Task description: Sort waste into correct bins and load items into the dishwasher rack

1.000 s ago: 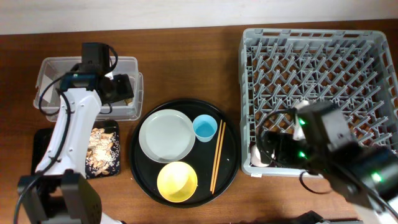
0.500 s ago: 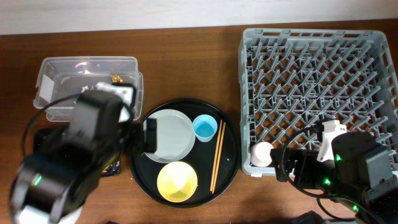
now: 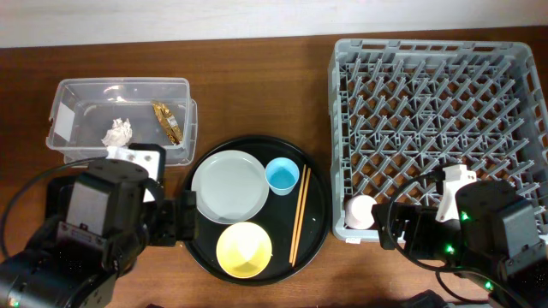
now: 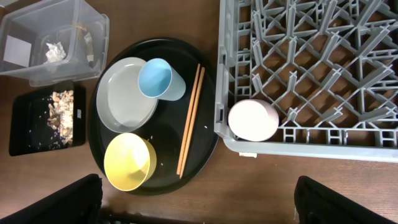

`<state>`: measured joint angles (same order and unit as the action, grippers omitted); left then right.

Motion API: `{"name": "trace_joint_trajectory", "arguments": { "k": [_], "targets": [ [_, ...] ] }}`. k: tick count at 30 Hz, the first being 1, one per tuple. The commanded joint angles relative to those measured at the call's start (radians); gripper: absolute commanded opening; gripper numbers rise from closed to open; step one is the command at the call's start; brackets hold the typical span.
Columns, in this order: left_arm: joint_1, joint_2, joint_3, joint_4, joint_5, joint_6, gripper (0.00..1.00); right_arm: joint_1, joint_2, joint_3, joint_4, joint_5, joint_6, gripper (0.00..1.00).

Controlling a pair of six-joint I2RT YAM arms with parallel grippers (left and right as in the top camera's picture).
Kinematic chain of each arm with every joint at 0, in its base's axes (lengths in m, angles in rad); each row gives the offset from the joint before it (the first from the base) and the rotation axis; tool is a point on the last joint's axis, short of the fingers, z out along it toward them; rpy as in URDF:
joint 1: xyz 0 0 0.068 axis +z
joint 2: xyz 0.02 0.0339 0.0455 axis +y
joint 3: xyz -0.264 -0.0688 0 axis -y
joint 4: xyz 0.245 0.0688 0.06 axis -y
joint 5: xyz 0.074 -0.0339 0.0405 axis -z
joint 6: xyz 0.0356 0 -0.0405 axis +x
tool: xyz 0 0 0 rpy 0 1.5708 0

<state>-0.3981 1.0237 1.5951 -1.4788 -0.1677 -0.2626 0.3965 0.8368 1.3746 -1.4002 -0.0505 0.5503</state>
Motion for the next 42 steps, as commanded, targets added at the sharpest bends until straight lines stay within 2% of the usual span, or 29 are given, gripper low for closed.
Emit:
{"name": "trace_joint_trajectory", "arguments": {
  "k": [1,4,6,7,14,21,26,31,42],
  "targets": [
    [0.019,-0.088,-0.040,0.130,-0.125,0.009,0.99,0.003,0.003,0.005,0.001,0.010,0.005,0.99],
    [0.073,-0.211,-0.180,0.382,0.008,0.191,0.99,0.002,0.003,0.005,0.001,0.010,0.005,0.99],
    [0.143,-0.347,-0.352,0.565,0.159,0.341,0.99,0.003,0.003,0.005,0.001,0.010,0.005,0.99],
    [0.171,-0.404,-0.422,0.612,0.189,0.361,0.99,0.003,0.003,0.005,0.001,0.010,0.005,0.99],
    [0.291,-0.780,-0.837,0.768,0.237,0.363,0.99,0.002,0.003,0.005,0.001,0.010,0.005,0.99],
    [0.327,-1.014,-1.187,0.997,0.300,0.369,0.99,0.002,0.003,0.005,0.001,0.010,0.005,0.99],
    [0.330,-1.019,-1.356,1.153,0.391,0.369,0.99,0.003,0.003,0.005,0.001,0.010,0.005,0.99],
    [0.330,-1.019,-1.566,1.410,0.467,0.369,0.99,0.003,0.003,0.005,0.001,0.010,0.005,0.99],
    [0.330,-1.018,-1.586,1.423,0.460,0.369,0.99,0.003,0.003,0.005,0.001,0.010,0.005,0.99]
  ]
}}
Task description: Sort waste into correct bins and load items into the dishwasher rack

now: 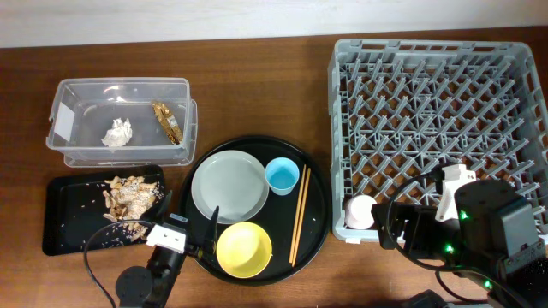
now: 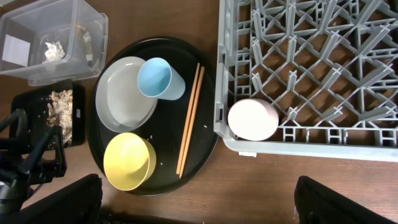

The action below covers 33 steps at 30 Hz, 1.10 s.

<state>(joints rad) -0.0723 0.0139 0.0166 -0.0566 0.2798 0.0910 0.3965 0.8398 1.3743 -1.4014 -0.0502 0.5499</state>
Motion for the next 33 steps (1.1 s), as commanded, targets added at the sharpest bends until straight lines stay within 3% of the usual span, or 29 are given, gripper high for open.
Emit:
{"name": "trace_joint_trajectory", "arguments": {
  "k": [1,5,7,8,10,12,15,18,22,23,27,31,33],
  "targets": [
    [0.004,-0.008,-0.008,0.001,0.013,0.016,0.99,0.003,0.000,0.005,0.002,0.009,0.006,0.99],
    [0.004,-0.008,-0.008,0.001,0.013,0.016,0.99,0.003,0.000,0.004,0.109,-0.043,0.009,1.00],
    [0.004,-0.008,-0.008,0.001,0.013,0.016,0.99,0.028,0.049,-0.008,0.206,-0.288,-0.026,0.87],
    [0.004,-0.008,-0.008,0.001,0.013,0.016,0.99,0.078,0.102,-0.016,0.201,-0.291,-0.025,0.90],
    [0.004,-0.008,-0.008,0.000,0.013,0.016,0.99,0.192,0.217,-0.045,0.182,-0.193,-0.024,1.00],
    [0.004,-0.008,-0.008,0.000,0.013,0.016,0.99,0.285,0.377,-0.052,0.182,-0.052,0.004,0.98],
    [0.004,-0.008,-0.008,0.001,0.013,0.016,0.99,0.301,0.615,-0.052,0.279,0.048,0.118,0.97],
    [0.004,-0.008,-0.008,0.000,0.013,0.016,0.99,0.255,0.779,-0.052,0.389,-0.016,0.109,0.83],
    [0.004,-0.008,-0.008,0.000,0.013,0.016,0.99,0.228,0.950,-0.052,0.483,-0.040,0.089,0.54],
    [0.004,-0.008,-0.008,0.000,0.013,0.016,0.99,0.218,0.979,-0.052,0.483,-0.019,0.109,0.50],
    [0.004,-0.008,-0.008,0.001,0.013,0.016,0.99,0.164,0.983,-0.048,0.435,-0.031,0.108,0.04],
    [0.004,-0.008,-0.008,0.000,0.013,0.016,0.99,0.128,0.754,-0.025,0.371,0.003,-0.020,0.04],
    [0.004,-0.008,-0.008,0.000,0.013,0.016,0.99,0.124,0.606,-0.024,0.331,0.134,-0.022,0.04]
  ]
}}
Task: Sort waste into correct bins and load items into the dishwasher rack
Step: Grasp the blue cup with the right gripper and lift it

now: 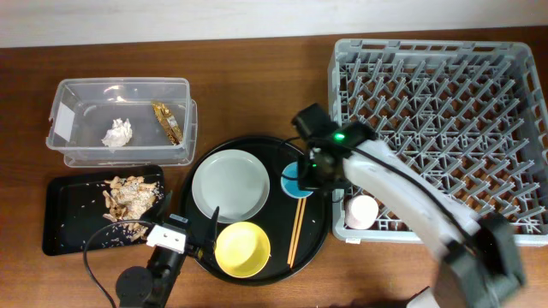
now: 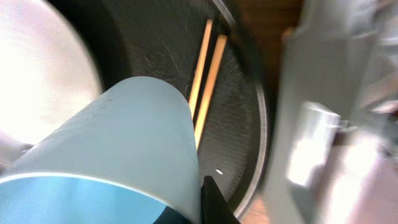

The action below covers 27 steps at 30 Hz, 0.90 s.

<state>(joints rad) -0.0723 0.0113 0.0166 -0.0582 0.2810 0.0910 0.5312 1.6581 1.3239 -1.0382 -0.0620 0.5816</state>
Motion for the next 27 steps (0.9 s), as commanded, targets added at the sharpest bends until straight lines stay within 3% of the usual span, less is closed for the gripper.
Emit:
{"name": "trace_joint_trajectory", "arguments": {
  "k": [1,3,6,19,23,27],
  "targets": [
    [0.004,-0.005,-0.008,0.002,0.012,0.016,0.99,-0.010,-0.291,0.027,-0.061,0.275,-0.053,0.04],
    [0.004,-0.005,-0.008,0.002,0.012,0.016,0.99,-0.010,-0.397,0.026,-0.119,0.512,-0.048,0.04],
    [0.004,-0.005,-0.008,0.002,0.012,0.016,0.99,-0.030,-0.447,0.026,-0.249,0.830,0.134,0.04],
    [0.004,-0.005,-0.008,0.002,0.011,0.016,0.99,-0.214,-0.294,0.025,-0.267,0.808,0.142,0.04],
    [0.004,-0.005,-0.008,0.002,0.012,0.016,0.99,-0.229,-0.293,0.025,-0.258,1.039,0.299,0.04],
    [0.004,-0.005,-0.008,0.002,0.012,0.016,0.99,-0.233,-0.242,0.024,-0.248,1.139,0.293,0.04]
  ]
}}
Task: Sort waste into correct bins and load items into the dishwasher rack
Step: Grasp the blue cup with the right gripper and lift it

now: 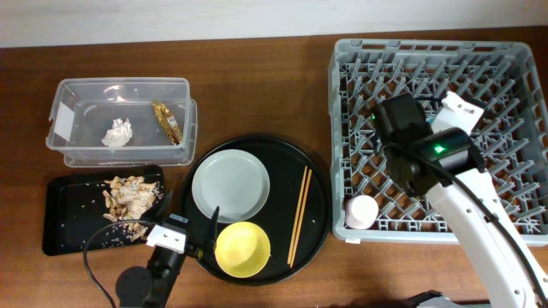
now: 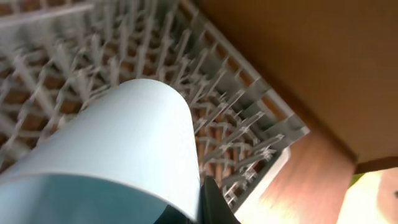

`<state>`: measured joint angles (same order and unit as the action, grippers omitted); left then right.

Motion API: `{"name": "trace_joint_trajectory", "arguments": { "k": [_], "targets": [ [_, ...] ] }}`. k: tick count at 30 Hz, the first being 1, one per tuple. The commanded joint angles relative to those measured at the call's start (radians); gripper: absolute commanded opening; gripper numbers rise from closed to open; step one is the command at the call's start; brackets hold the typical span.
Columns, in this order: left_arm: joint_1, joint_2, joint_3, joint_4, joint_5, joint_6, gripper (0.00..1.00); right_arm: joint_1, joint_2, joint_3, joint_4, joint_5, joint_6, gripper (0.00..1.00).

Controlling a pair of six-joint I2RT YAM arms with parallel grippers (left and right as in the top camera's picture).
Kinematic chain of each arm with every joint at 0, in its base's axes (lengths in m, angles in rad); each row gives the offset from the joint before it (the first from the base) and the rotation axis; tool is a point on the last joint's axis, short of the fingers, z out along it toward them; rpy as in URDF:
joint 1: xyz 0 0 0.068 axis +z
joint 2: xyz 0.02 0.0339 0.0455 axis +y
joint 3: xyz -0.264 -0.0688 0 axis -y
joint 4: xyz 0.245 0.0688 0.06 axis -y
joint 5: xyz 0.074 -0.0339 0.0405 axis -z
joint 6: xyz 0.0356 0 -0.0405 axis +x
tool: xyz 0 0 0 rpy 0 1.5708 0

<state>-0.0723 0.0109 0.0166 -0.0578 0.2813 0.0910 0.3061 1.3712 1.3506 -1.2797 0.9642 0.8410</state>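
Note:
The light blue cup point(image 2: 118, 155) fills the right wrist view, with my right gripper point(image 2: 155, 208) shut on it; one dark fingertip point(image 2: 212, 202) shows against its wall. It hangs above the grey dishwasher rack point(image 2: 249, 130). From overhead the right arm point(image 1: 419, 145) is over the rack's middle point(image 1: 514, 51) and hides the cup. My left gripper point(image 1: 191, 205) rests open at the front edge by the round black tray point(image 1: 318, 231), which holds a grey plate point(image 1: 229, 186), a yellow bowl point(image 1: 242, 248) and chopsticks point(image 1: 297, 216).
A white cup point(image 1: 363, 210) lies in the rack's front left corner. A clear bin point(image 1: 77, 90) at the far left holds a crumpled tissue point(image 1: 118, 132) and a brown wrapper point(image 1: 166, 121). In front of it a black rectangular tray point(image 1: 68, 231) carries food scraps.
The blue cup has left the round tray. My right gripper, then shut on it beside the chopsticks, now holds it above the rack. The left arm has not moved.
At first my left arm covered the scraps tray, the right arm sat at the front right, and the blue cup stood on the round tray. Then the left arm lay back at the front edge. Later the right gripper gripped the cup, which now hangs over the rack.

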Motion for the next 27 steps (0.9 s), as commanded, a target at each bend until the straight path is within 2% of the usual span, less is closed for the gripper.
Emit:
{"name": "trace_joint_trajectory", "arguments": {
  "k": [1,3,6,9,12,14,15,18,21,27],
  "targets": [
    [0.004,-0.005,-0.008,0.002,0.011,0.016,1.00,-0.008,0.065,-0.003,-0.011,0.109,0.031,0.04],
    [0.004,-0.005,-0.008,0.002,0.011,0.016,0.99,-0.006,0.088,-0.003,-0.014,0.055,0.031,0.04],
    [0.004,-0.005,-0.008,0.002,0.011,0.016,0.99,-0.005,0.080,0.006,-0.012,-0.138,0.004,0.04],
    [0.004,-0.005,-0.008,0.002,0.011,0.016,0.99,-0.005,0.035,0.053,0.005,-0.415,-0.189,0.04],
    [0.004,-0.005,-0.008,0.002,0.011,0.016,0.99,-0.005,-0.051,0.108,0.005,-0.644,-0.312,0.04],
    [0.004,-0.005,-0.008,0.002,0.011,0.016,0.99,-0.002,-0.094,0.110,-0.005,-0.943,-0.434,0.04],
    [0.004,-0.005,-0.008,0.002,0.011,0.016,0.99,0.011,-0.092,0.108,-0.034,-1.029,-0.445,0.04],
    [0.004,-0.005,-0.008,0.002,0.011,0.016,0.99,0.114,-0.084,0.069,-0.078,-1.065,-0.439,0.04],
    [0.004,-0.005,-0.008,0.002,0.011,0.016,0.99,0.232,-0.080,0.033,-0.061,-1.057,-0.369,0.04],
    [0.004,-0.005,-0.007,0.006,0.012,0.016,0.99,0.279,-0.080,0.033,-0.033,-1.089,-0.327,0.04]
  ]
}}
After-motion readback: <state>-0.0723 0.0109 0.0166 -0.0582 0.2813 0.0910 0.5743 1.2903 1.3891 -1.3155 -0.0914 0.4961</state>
